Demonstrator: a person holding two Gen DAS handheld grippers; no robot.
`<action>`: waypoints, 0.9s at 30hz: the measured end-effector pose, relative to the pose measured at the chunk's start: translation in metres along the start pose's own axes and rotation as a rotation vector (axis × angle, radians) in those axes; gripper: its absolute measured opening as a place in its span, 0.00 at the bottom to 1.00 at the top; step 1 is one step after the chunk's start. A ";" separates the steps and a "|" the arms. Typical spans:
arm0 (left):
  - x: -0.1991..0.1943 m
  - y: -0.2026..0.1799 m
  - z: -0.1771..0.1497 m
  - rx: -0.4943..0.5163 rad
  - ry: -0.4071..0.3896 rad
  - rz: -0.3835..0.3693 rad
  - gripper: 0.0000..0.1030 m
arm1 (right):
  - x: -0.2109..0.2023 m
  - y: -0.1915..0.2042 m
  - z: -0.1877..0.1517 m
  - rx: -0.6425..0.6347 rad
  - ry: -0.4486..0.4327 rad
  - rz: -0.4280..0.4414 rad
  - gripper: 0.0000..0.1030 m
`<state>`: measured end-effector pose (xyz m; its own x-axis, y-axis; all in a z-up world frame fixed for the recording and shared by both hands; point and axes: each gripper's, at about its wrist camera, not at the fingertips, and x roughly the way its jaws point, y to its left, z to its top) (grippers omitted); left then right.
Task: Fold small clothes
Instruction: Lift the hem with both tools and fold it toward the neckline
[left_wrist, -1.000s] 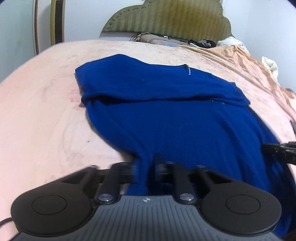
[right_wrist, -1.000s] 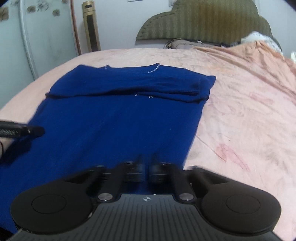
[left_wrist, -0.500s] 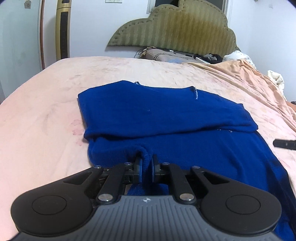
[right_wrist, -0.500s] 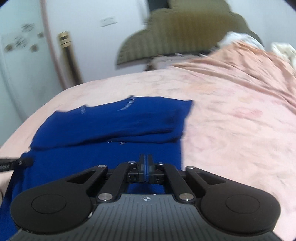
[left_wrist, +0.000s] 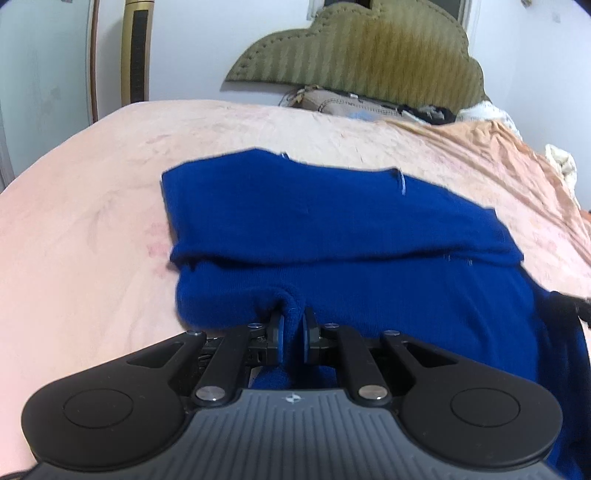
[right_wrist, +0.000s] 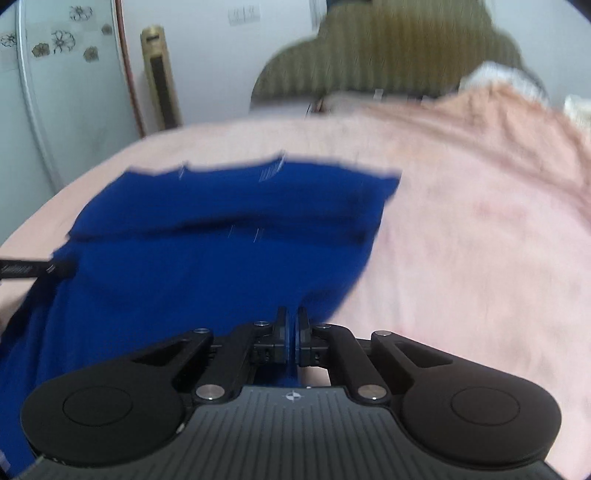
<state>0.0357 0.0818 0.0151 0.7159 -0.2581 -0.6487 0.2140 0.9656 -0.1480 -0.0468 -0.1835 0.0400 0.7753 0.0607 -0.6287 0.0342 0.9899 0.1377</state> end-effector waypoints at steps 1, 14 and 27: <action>0.003 0.001 0.003 -0.005 -0.004 0.007 0.09 | 0.004 0.000 0.007 -0.011 -0.024 -0.027 0.05; -0.026 0.007 -0.017 0.119 0.060 -0.016 0.45 | -0.008 -0.036 -0.002 0.157 0.000 0.056 0.54; -0.077 0.054 -0.067 0.010 0.304 -0.456 0.45 | -0.091 -0.073 -0.098 0.389 0.224 0.468 0.64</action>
<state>-0.0523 0.1559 0.0066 0.3249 -0.6278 -0.7073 0.4652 0.7573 -0.4584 -0.1813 -0.2489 0.0120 0.6148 0.5413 -0.5736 -0.0172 0.7363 0.6764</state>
